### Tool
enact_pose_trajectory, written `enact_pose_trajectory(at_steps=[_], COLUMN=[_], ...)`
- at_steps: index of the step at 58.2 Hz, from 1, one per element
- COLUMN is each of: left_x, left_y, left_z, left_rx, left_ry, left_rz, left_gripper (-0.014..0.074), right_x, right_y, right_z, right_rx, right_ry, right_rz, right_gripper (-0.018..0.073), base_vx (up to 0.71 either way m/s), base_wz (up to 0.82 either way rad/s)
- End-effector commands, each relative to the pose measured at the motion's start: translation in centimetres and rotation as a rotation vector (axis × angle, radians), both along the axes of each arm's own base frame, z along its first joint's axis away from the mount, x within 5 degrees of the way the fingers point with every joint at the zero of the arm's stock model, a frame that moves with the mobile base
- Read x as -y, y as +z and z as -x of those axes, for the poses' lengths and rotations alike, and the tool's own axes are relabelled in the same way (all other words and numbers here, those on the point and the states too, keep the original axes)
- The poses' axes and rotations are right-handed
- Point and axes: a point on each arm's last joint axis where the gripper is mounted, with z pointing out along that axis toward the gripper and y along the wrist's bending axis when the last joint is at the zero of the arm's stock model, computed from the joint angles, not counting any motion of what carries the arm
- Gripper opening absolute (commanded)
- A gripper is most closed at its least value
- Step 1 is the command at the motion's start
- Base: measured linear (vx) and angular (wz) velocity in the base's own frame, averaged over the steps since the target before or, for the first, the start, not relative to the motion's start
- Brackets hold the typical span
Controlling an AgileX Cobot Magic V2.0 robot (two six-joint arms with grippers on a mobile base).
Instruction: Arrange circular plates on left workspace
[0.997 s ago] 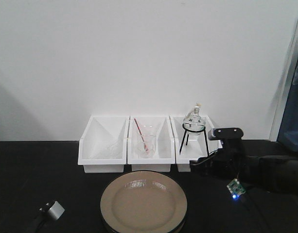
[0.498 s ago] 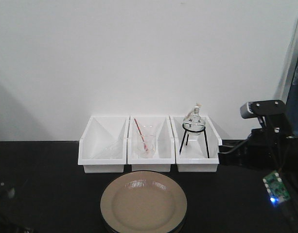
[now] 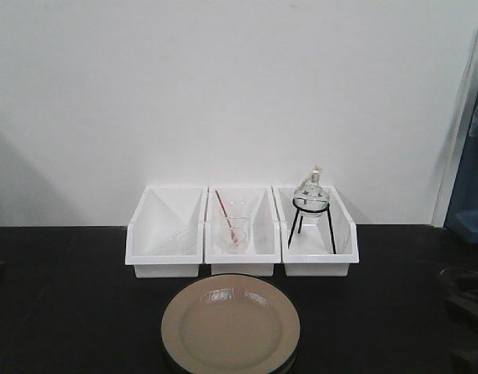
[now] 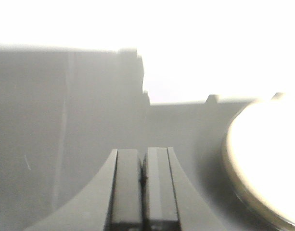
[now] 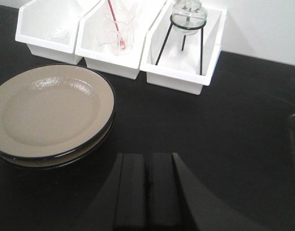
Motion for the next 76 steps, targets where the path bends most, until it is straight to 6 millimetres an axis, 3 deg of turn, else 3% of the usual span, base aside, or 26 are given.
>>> enact_pose_trajectory(at_steps=[1,8,16,24,32,41,65,70,76], left_x=[-0.2,-0.1,-0.2,-0.2,0.0,0.0,-0.2,-0.5,-0.8], left_y=[1.7,-0.1,-2.3,-3.6,-3.7,-3.7,-3.9,-5.5,-8.9], left_z=[4.1,9.5,14.3,17.4,19.5,20.3,20.1,19.6,18.7], left_rx=[0.210,0.301,0.418,0.535,0.612,0.651,0.666,0.635,0.528], left_ry=[0.020,-0.001,0.002,0.004,-0.015,-0.018,0.007,0.025,0.037], left_rz=[-0.001,-0.029,-0.025,-0.029,-0.028,-0.028,-0.049,-0.160,-0.215], left_gripper=[-0.0001,-0.0001,-0.0001,-0.0001,-0.0001,0.0000,0.0000,0.0000,0.0000], right_x=[0.7,1.1,1.5,1.6,1.6,1.6,1.6,1.6,1.6], right_y=[1.1,0.0,-1.3,-1.9,-1.9,-2.0,-2.0,-2.0,-2.0], right_z=[2.0,4.7,6.6,7.3,7.3,7.3,7.3,7.3,7.3], right_rx=[0.174,0.265,0.331,0.351,0.344,0.338,0.337,0.337,0.337], right_ry=[-0.055,-0.085,-0.110,-0.117,-0.113,-0.110,-0.110,-0.110,-0.110], right_rz=[-0.011,-0.025,-0.034,-0.039,-0.037,-0.037,-0.036,-0.036,-0.036], right_gripper=[-0.0004,-0.0004,-0.0004,-0.0004,-0.0003,-0.0004,-0.0004,-0.0004,-0.0004], base_vx=[0.00,0.00,0.00,0.00,0.00,0.00,0.00,0.00,0.00], base_wz=[0.00,0.00,0.00,0.00,0.00,0.00,0.00,0.00,0.00])
